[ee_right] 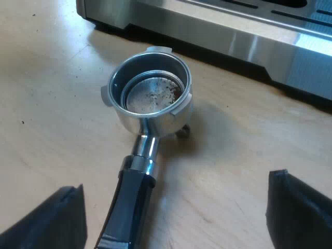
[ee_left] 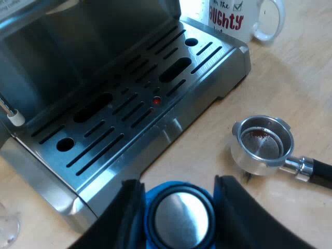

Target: Grind coffee beans and then tamp

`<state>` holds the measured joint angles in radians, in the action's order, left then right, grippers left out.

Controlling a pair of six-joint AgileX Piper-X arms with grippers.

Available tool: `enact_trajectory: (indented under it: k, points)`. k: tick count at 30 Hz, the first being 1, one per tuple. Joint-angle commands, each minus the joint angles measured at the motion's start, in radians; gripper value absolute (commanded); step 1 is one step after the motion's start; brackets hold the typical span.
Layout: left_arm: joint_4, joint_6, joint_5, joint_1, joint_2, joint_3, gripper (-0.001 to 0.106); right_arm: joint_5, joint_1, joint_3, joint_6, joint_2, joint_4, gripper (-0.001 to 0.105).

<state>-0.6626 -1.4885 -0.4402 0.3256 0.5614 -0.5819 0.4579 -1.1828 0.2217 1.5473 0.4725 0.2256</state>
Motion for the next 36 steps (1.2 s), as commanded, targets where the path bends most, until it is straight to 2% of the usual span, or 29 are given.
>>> enact_trajectory:
  k: [1,4,8,11,18,21,23,27,32,36]
  points:
    - [0.019,0.006,-0.015,0.005,0.000,-0.009,0.000,0.002,0.005,0.005,0.012,-0.004,-0.013,0.072]
    - [0.018,0.006,-0.044,0.014,0.041,-0.022,0.000,0.002,0.005,0.005,0.012,-0.004,-0.013,0.072]
    - [0.018,0.013,-0.039,0.058,0.088,-0.053,0.000,0.002,0.005,0.005,0.012,-0.004,-0.013,0.072]
    - [0.036,0.020,0.033,0.138,0.152,-0.085,0.000,0.002,0.005,0.005,0.012,-0.004,-0.013,0.072]
    - [0.116,0.020,0.077,0.286,0.260,-0.101,0.000,0.002,0.005,0.005,0.015,-0.004,-0.013,0.072]
    - [0.153,0.020,0.102,0.341,0.305,-0.101,0.000,-0.003,0.005,0.005,0.061,-0.004,-0.018,0.072]
    - [0.179,0.020,0.116,0.372,0.332,-0.101,0.000,-0.036,0.005,0.005,0.112,-0.004,-0.047,0.068]
    - [0.236,0.020,0.120,0.409,0.375,-0.101,0.000,-0.055,0.005,0.005,0.124,-0.004,-0.093,0.059]
    - [0.270,0.020,0.132,0.428,0.433,-0.114,0.000,-0.055,0.005,0.005,0.124,-0.004,-0.093,0.060]
    - [0.270,0.018,0.135,0.428,0.488,-0.157,0.000,-0.055,0.005,0.005,0.124,-0.004,-0.094,0.060]
